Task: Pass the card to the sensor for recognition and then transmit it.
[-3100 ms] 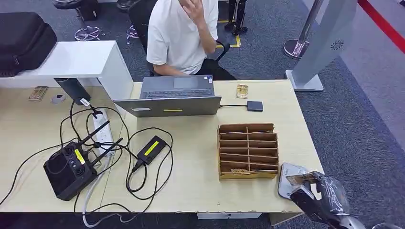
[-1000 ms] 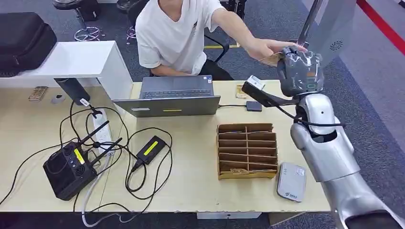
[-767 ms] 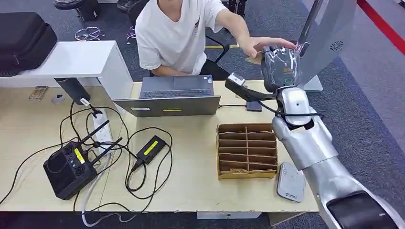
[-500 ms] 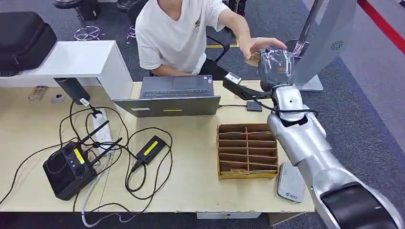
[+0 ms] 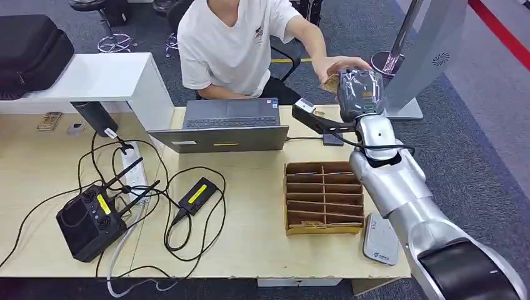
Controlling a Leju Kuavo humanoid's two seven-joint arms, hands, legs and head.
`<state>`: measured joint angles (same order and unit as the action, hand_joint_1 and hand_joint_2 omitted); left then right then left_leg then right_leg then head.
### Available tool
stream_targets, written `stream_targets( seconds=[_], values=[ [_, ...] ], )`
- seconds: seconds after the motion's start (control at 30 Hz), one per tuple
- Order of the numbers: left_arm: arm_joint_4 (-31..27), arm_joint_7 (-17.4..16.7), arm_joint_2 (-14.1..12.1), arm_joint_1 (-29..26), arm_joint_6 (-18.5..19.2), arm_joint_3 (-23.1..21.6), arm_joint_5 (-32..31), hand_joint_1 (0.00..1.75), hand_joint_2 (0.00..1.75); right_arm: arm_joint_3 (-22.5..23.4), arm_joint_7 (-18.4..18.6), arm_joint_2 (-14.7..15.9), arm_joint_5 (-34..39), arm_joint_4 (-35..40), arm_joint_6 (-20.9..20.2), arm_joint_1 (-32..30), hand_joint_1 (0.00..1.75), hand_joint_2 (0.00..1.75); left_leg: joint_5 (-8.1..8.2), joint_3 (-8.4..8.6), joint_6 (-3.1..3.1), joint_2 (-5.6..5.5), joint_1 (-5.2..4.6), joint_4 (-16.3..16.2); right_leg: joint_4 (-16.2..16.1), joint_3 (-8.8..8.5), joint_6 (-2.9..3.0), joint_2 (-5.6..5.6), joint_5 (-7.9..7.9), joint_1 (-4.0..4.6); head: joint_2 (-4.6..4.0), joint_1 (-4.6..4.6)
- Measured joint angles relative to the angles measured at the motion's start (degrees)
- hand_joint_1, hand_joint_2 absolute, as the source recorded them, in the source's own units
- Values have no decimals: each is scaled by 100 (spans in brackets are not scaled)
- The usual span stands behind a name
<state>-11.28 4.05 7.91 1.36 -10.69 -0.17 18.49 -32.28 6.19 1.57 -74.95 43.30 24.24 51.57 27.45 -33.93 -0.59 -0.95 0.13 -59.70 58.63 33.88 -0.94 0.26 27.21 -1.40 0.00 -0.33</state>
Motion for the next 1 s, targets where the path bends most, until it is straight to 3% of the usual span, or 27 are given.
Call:
stream_targets(
  seconds=[0.03,0.23,0.73,1.0],
  values=[
    [2,70,-2,0,34,-2,-17,0,175,4,-4,2,2,0,0,-2,0,175,0,0,0,0,0,0,0,1,0,0,0,0,0,0],
    [0,345,-13,4,155,-22,13,0,175,55,-42,2,7,9,17,-25,0,175,1,1,0,4,0,0,-1,3,0,6,0,0,0,0],
    [13,290,-15,2,127,-22,48,0,175,247,-127,123,101,195,103,-178,0,175,-2,1,-3,7,0,-1,-1,3,2,7,-3,0,0,0],
    [13,230,-13,-1,127,-22,140,0,175,518,-356,463,369,603,343,-487,0,175,-2,1,-2,4,0,-1,-3,2,2,4,-3,0,0,0]
  ],
)
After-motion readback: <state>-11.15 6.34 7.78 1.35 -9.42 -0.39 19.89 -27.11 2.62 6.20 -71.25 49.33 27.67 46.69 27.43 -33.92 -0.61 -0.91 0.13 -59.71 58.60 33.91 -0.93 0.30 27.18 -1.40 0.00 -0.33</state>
